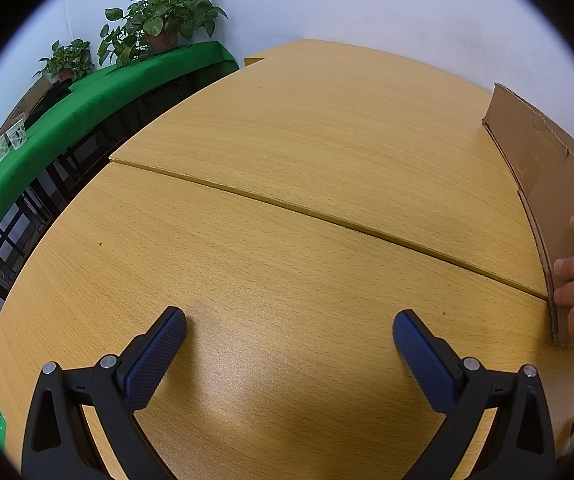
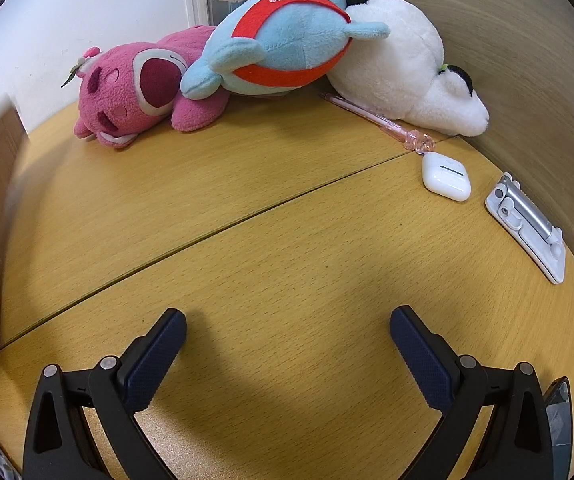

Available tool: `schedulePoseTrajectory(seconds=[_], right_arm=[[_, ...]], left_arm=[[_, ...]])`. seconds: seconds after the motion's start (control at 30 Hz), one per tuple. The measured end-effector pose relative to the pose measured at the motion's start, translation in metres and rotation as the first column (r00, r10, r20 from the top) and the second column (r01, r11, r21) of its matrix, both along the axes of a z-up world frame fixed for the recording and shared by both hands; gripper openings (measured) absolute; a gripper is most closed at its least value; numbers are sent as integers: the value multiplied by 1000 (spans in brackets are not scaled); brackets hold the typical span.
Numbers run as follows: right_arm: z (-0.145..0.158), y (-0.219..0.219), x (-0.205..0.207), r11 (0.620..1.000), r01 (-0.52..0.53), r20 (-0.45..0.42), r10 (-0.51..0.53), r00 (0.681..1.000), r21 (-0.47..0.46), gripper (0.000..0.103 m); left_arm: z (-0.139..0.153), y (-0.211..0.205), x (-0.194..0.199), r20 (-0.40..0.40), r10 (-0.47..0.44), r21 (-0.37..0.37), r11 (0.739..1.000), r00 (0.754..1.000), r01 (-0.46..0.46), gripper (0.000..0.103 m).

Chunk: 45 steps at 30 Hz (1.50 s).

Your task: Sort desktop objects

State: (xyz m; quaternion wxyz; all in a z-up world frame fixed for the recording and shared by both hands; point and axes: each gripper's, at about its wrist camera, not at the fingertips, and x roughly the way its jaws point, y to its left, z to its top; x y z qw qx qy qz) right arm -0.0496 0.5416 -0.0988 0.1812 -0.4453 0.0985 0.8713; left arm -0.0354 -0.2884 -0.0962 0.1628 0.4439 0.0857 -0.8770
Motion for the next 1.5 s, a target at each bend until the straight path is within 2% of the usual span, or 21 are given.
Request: schedulePoseTrajectory(seconds=[0.93, 1.1, 1.2, 1.3, 1.33, 1.4, 1.5], right_arm=[[1, 0, 0, 1000, -6, -1, 6, 1000, 0, 103], [1, 0, 0, 1000, -10, -1, 10, 1000, 0, 103], [-1, 2, 2, 999, -46, 14, 46, 999, -5, 103], [0, 1, -2, 990, -138, 88, 141, 986, -38, 103], [-1, 0, 0, 989, -139, 102, 143, 984, -46, 103], [-1, -3, 7, 990, -124, 119, 131, 984, -66, 103], [10, -28, 23, 971, -198, 103, 213, 972, -136, 103]], left_arm=[[0, 0, 0, 0, 0, 0, 1000, 1000, 0, 103], [-1, 2, 0, 0, -28, 1, 1000, 1000, 28, 103], [-2, 5, 3, 0, -30, 0, 1000, 1000, 30, 103], [-3, 8, 7, 0, -42, 0, 999, 999, 42, 103], [-3, 8, 8, 0, -49, 0, 999, 999, 49, 103], [-3, 14, 9, 0, -79, -1, 997, 997, 79, 103], [-3, 19, 9, 1, -106, -2, 994, 994, 106, 103]])
